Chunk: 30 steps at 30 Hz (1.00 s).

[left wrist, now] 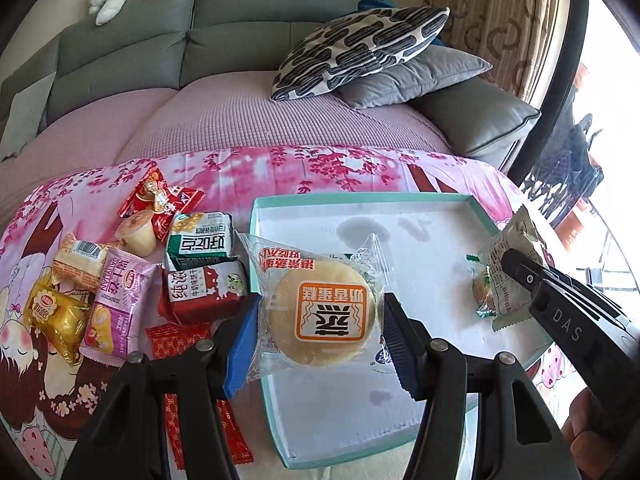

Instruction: Organize snacks

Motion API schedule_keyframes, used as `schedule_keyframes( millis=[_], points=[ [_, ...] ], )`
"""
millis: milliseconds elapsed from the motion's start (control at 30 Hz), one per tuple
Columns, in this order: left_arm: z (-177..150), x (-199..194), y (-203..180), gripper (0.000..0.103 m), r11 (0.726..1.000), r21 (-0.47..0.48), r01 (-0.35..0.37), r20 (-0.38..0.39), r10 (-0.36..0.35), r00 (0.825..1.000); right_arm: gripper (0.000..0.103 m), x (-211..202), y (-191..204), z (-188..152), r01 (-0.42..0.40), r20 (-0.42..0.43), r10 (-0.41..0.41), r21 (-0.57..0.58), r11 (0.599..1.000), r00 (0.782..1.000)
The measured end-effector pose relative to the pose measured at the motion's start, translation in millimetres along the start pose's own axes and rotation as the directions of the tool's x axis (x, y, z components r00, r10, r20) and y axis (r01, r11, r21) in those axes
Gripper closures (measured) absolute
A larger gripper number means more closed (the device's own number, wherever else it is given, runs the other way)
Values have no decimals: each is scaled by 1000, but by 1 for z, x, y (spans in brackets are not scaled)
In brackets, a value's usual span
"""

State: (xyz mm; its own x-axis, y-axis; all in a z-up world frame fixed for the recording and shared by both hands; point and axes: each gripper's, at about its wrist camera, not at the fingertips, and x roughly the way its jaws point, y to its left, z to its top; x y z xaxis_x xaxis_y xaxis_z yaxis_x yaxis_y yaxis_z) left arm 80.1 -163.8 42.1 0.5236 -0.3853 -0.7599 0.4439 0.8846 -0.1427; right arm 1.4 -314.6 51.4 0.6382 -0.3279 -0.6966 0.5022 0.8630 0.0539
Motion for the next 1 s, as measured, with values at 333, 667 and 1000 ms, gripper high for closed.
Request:
schedule_keyframes(
  millis=[333,667,1000],
  points=[
    [-9,22,-4,42,1000,5,-8,-74,8,997,83,31,-4,-13,23,-89,-23,-9,1000,996],
    [-14,30,-11,42,999,34,-17,-94,21,995,83,42,0,-18,39,-115,-42,-30,999,992],
    [-13,31,-8,34,1000,18,-20,-103,22,994,81,41,4,-17,62,-125,-67,-49,997,990]
  ],
)
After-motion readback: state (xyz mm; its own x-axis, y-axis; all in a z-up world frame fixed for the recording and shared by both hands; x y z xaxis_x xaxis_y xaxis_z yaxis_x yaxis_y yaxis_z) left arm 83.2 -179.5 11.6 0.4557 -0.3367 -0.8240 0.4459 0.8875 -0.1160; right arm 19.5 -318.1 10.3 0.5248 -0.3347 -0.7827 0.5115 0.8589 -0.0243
